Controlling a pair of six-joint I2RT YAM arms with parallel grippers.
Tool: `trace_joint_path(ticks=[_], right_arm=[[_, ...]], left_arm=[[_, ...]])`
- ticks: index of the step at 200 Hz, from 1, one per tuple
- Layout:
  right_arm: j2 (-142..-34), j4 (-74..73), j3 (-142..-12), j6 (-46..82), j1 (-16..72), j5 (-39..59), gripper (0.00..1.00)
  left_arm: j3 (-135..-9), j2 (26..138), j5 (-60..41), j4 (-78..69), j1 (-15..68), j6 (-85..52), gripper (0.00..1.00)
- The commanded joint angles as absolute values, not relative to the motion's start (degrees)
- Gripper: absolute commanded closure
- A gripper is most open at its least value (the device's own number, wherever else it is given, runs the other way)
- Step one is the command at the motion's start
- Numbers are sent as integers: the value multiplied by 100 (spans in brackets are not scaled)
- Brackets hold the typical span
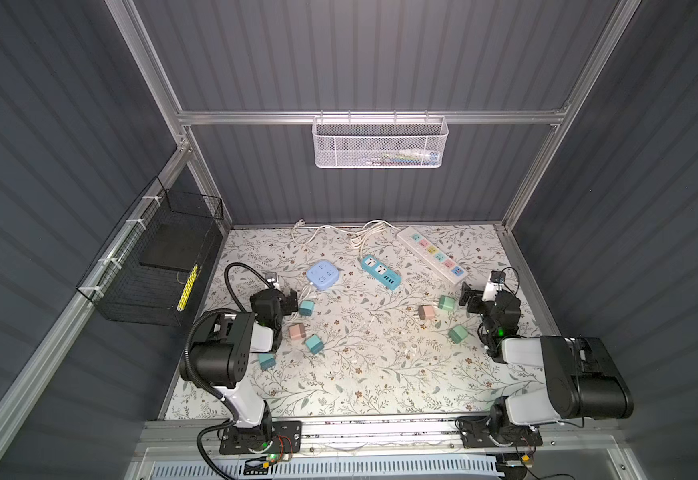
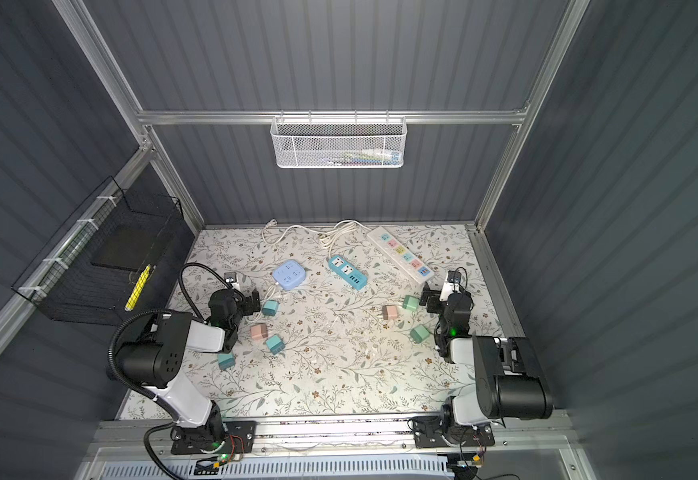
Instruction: Insert the plug
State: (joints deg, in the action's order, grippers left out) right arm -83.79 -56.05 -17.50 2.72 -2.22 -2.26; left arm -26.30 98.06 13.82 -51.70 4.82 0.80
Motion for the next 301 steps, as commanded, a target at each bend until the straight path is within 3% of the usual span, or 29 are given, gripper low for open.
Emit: trace_joint_path(ticks=[1, 301], right_arm=[[-8358, -5616, -1846, 237, -263, -169, 1], [-8362, -5599, -1855, 379, -381, -50, 1]], left_arm=[[-2716, 9844, 1327, -5203, 457, 35, 0], [-2699, 9832, 1324, -5221, 459, 35, 0]])
